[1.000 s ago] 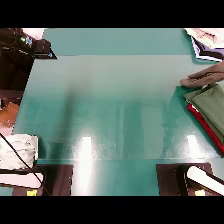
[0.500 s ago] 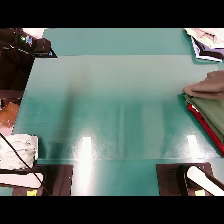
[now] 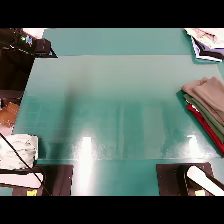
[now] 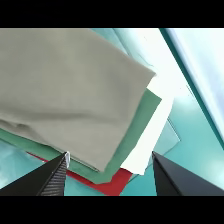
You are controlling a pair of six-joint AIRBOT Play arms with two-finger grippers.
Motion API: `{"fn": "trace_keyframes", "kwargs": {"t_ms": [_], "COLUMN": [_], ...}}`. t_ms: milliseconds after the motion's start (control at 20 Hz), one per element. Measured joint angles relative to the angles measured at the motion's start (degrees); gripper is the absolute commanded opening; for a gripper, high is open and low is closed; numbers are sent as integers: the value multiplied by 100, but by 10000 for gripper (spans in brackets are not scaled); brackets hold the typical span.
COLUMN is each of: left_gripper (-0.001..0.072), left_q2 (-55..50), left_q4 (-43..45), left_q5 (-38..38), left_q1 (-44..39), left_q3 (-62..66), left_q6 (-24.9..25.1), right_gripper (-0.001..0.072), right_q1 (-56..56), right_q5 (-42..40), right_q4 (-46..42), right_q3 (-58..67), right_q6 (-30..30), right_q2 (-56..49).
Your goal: Fold the shirts.
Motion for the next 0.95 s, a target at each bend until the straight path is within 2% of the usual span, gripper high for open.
{"fn": "trace_keyframes", "kwargs": {"t_ms": [150,200,400,450,650,950], "left_gripper": [27,28,27,28,28,28], "left_q2": [0,0,0,0,0,0], "left_q4": [0,0,-11,-13,-20,-20], "left_q5": [46,72,131,162,348,485], "left_q1": [2,0,2,0,0,2], "left_q3": [0,0,0,0,0,0], "left_q6": [2,2,-20,-24,-37,-44], "right_gripper": [590,545,107,15,15,15], "right_q1": [-33,-39,81,170,767,1617], "right_q5": [0,-2,-15,-22,-114,-358], "right_q4": [372,699,2253,2594,3436,3755], "right_q3": [0,0,0,0,0,0], "right_q6": [101,118,162,164,149,81], "right_q2": [31,37,48,50,52,52]}}
